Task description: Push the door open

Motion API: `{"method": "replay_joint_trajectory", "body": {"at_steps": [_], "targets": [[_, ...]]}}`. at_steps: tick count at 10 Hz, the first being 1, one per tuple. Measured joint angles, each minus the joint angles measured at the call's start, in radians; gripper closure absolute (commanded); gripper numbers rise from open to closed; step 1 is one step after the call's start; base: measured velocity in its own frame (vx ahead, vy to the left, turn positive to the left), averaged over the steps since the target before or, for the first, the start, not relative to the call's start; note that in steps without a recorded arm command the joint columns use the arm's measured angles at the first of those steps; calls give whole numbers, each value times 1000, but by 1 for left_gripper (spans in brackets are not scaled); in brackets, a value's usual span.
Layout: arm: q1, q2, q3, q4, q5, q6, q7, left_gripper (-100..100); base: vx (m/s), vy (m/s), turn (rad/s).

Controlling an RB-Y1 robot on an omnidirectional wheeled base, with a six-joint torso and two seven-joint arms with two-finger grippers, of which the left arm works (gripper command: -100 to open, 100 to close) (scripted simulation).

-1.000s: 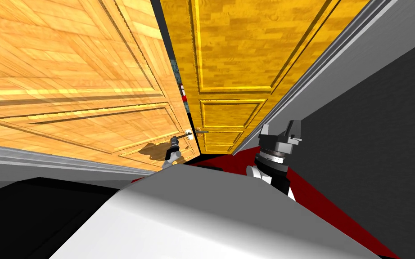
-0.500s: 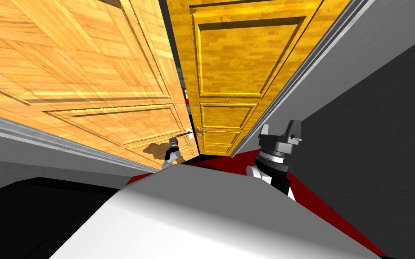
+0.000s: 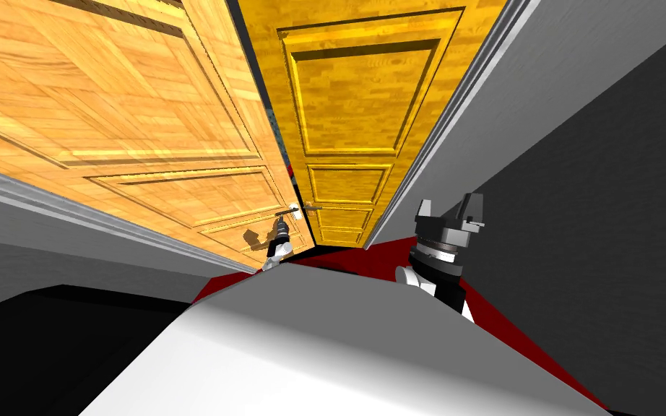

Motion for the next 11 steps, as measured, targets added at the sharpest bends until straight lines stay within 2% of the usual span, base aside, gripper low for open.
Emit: {"method": "replay_joint_trajectory", "body": {"at_steps": [1, 6, 9, 10, 11], "targets": [[0, -1, 0, 0, 0, 2, 0, -100, 62, 88, 44], [-3, 9, 23, 28, -6, -20, 6, -100, 161, 154, 2], [-21, 8, 18, 46, -13, -29, 11, -100, 160, 3, -72], [-22, 8, 18, 47, -13, -29, 11, 100, -18, 5, 27], [-21, 8, 18, 47, -13, -29, 11, 100, -33, 8, -13]]}}
